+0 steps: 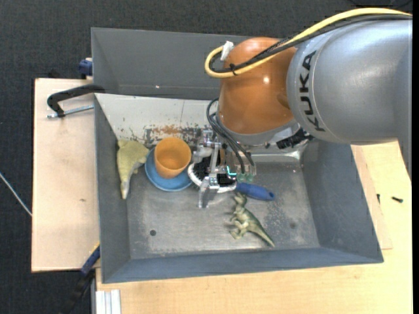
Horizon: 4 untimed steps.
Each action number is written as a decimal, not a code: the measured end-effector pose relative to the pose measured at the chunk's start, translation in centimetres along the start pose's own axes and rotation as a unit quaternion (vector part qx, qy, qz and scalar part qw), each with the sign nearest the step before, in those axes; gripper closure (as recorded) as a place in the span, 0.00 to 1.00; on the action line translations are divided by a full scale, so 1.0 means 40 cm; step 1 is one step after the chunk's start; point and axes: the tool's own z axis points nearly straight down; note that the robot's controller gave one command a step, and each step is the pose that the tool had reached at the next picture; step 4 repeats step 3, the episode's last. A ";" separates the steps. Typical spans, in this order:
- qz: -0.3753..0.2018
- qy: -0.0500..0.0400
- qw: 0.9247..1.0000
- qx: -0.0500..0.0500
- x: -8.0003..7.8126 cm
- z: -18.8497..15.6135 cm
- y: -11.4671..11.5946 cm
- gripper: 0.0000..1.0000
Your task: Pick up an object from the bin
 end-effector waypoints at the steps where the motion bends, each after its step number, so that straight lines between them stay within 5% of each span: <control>1: 0.122 -0.001 0.992 0.000 -0.106 0.232 -0.109 0.00; 2: 0.122 -0.003 0.993 -0.001 -0.108 0.226 -0.106 1.00; 3: 0.097 -0.010 0.995 -0.002 -0.056 -0.082 -0.114 1.00; 4: 0.097 -0.010 0.995 -0.002 -0.056 -0.082 -0.114 1.00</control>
Offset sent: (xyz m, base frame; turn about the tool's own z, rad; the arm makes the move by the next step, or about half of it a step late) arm 0.0422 -0.0437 -0.0914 0.2461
